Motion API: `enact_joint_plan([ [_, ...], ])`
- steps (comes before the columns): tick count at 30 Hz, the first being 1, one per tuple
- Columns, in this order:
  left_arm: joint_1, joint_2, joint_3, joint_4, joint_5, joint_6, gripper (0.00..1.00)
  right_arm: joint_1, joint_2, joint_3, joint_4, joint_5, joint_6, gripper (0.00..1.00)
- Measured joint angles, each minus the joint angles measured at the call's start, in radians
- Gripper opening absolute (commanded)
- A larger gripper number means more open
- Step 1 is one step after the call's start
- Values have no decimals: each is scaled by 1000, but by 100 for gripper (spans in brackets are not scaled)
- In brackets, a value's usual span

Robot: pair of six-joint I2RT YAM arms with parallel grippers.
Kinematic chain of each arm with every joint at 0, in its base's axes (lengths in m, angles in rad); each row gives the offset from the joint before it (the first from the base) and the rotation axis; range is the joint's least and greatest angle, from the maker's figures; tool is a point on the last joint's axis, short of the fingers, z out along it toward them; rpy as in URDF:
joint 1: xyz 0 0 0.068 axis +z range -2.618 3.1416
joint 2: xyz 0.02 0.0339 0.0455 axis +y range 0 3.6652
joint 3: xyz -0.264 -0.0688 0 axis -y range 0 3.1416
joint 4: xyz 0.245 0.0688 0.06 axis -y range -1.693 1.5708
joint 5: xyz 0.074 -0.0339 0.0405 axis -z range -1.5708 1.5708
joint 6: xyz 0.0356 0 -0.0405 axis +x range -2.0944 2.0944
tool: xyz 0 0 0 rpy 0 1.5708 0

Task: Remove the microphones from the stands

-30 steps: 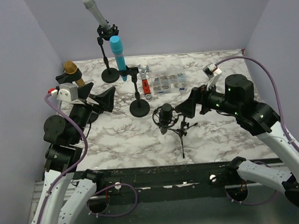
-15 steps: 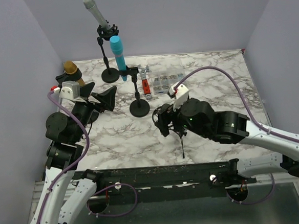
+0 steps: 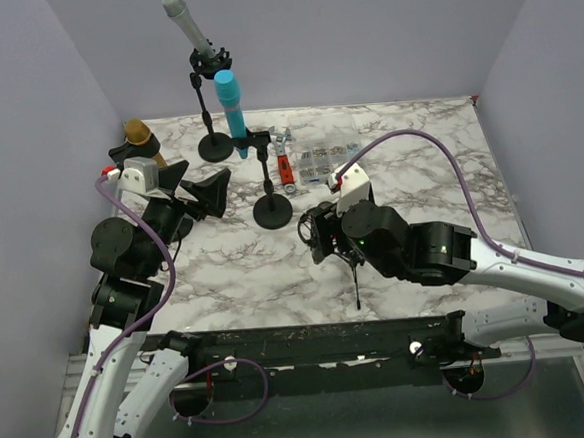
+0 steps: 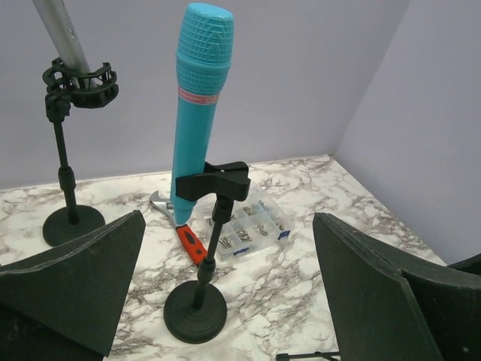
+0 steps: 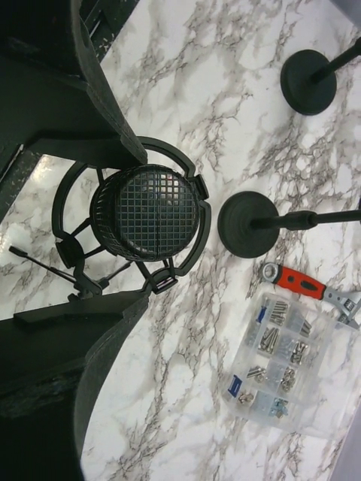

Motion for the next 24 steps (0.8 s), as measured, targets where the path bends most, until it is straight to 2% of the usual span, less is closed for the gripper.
enact_joint_plan([
  [4, 0, 1, 0, 0, 1, -3, 96, 0, 4, -3, 19, 3, -2, 71],
  [24, 0, 16, 0, 0, 18, -15, 96, 0, 21, -14, 51, 10, -31, 29],
])
